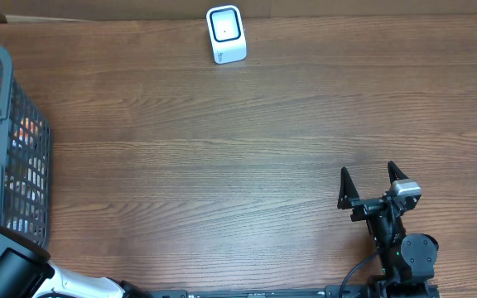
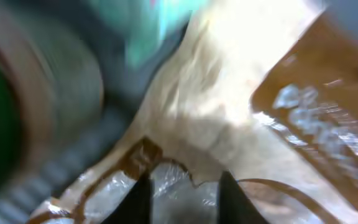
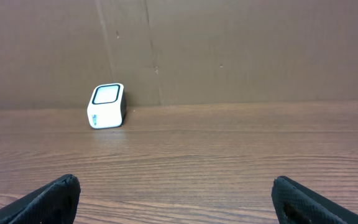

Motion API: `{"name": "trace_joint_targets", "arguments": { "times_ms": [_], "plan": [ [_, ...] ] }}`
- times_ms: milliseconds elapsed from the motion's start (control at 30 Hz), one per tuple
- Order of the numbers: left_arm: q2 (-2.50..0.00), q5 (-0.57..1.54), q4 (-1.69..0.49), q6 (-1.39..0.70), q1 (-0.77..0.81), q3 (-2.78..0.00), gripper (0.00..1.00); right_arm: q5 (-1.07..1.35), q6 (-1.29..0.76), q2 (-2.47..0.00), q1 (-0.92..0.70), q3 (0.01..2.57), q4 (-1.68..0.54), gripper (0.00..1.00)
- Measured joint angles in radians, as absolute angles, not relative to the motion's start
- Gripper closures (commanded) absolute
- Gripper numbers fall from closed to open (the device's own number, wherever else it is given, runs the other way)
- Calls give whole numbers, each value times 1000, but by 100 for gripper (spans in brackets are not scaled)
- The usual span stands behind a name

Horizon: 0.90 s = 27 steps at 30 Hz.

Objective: Scan the item barcode
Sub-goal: 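Grasp the clear bag with brown label inside the basket, left gripper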

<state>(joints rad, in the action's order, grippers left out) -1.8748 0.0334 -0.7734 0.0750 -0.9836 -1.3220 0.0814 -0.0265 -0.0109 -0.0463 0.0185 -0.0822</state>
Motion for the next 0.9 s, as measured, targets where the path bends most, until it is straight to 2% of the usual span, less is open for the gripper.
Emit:
{"name": "trace_joint_targets", "arguments": {
  "times_ms": [167,267,467,767,800,833,867,900],
  "plan": [
    [-1875,123,-774,123,-970,-1389,28,81,-27,-11,-46,19,-81,0],
    [-1876,144,-759,169,-947,-1388,27,81,-27,-11,-46,19,-82,0],
    [-1892,162,-706,248,-909,-1380,15,81,-27,-11,-46,19,-82,0],
    [-1980,175,-688,295,-907,-1379,8,81,-26,-11,-46,19,-81,0],
    [-1986,177,-687,298,-907,-1383,9,81,-27,-11,-46,19,-81,0],
    [-1989,180,-688,299,-907,-1388,21,81,-27,-11,-46,19,-82,0],
    [-1994,180,-687,300,-907,-1392,44,81,-27,-11,-46,19,-81,0],
    [-2005,181,-683,308,-910,-1401,59,81,-27,-11,-46,19,-81,0]
  ]
}}
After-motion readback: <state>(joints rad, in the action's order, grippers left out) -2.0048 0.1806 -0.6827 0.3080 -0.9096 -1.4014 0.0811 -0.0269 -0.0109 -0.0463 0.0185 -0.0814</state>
